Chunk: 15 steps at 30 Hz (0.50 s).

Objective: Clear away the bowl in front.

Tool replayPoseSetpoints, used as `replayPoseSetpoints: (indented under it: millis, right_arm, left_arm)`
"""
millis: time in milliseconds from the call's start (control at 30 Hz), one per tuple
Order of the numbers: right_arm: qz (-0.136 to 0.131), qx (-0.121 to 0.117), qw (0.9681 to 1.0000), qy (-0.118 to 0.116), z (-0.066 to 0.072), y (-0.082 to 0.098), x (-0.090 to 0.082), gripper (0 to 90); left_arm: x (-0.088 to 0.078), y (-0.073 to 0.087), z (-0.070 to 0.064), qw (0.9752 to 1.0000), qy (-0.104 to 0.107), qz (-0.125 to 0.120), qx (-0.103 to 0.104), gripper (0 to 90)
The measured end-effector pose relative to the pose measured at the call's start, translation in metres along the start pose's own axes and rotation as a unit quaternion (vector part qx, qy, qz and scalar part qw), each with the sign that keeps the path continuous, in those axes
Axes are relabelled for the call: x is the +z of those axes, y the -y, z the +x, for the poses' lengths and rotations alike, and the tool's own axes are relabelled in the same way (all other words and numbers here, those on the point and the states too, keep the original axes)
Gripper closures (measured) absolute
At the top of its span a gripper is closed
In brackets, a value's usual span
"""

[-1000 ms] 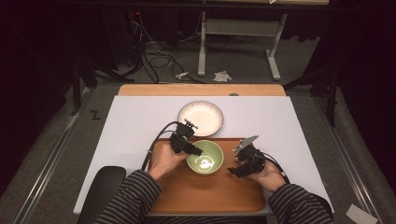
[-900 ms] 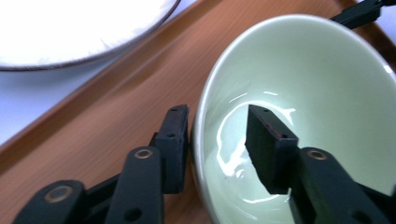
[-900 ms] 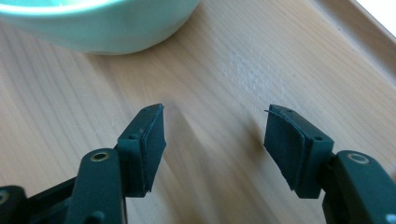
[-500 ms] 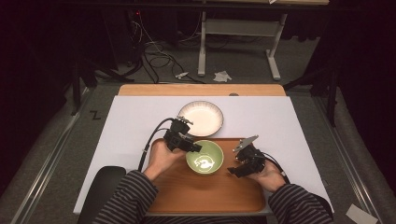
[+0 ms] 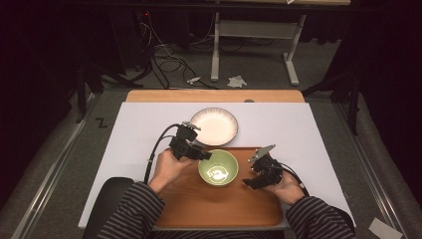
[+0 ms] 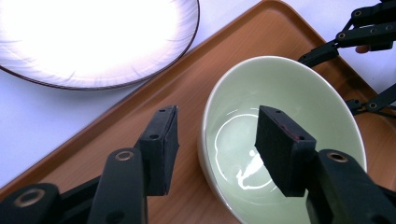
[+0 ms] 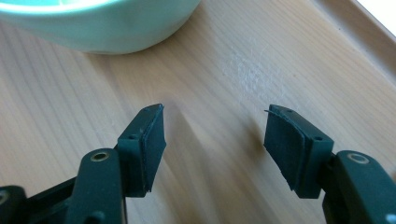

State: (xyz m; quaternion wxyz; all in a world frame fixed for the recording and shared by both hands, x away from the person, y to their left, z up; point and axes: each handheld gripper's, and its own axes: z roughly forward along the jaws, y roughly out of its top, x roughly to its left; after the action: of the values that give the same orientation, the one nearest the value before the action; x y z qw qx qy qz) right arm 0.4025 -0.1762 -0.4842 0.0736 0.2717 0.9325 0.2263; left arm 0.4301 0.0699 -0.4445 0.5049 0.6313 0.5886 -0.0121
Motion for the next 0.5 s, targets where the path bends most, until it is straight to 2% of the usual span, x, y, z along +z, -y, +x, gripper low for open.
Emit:
replayPoseSetpoints:
  millis: [500]
  right_arm:
    - [0.0,0.0,1.0,-0.001,0.0,0.0,0.0,40.0]
  left_arm:
    - [-0.014,-0.004,0.002,0.9999,0.001,-0.015,0.0,48.3]
